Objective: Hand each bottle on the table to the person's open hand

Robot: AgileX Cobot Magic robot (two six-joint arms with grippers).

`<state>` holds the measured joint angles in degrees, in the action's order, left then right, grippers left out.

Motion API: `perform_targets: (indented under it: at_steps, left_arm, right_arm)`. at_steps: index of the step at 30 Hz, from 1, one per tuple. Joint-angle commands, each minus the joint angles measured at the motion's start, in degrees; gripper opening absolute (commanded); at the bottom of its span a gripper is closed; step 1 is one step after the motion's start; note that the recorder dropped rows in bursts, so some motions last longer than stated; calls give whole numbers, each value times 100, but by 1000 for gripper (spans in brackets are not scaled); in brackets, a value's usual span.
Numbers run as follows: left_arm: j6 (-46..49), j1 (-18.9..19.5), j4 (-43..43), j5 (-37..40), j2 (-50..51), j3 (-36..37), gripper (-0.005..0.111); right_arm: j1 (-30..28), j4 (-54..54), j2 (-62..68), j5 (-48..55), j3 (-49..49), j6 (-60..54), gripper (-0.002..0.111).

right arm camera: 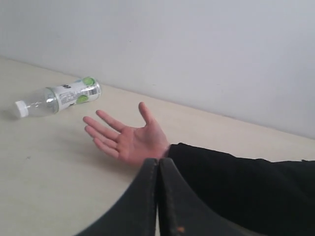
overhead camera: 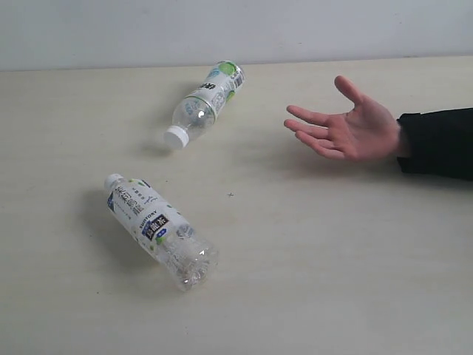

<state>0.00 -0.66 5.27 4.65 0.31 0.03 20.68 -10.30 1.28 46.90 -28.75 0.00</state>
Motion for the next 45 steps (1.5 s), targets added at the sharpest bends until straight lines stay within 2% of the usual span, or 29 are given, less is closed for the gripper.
perform_targets:
  at_steps: [1,9,16,23,34,45]
  left_arm:
    - [0,11,-4,-5,-31,-3,0]
    - [0,11,-4,-5,-31,-3,0]
    - [0,11,-4,-5,-31,-3,0]
    - [0,11,-4,-5,-31,-3,0]
    - [0,11,-4,-5,-31,-3,0]
    - [0,11,-4,-5,-31,-3,0]
  right_arm:
    - [3,471,636,-319,31,-712,0]
    - [3,645,1335,-1336,31,-744,0]
    - [3,712,1183,-1734,58,-750,0]
    - [3,1289,1544,-3764,960,-738,0]
    - [3,1311,1553,-3932,2047,-750,1]
    - [3,1378,1515,-3668,2095,-740,1]
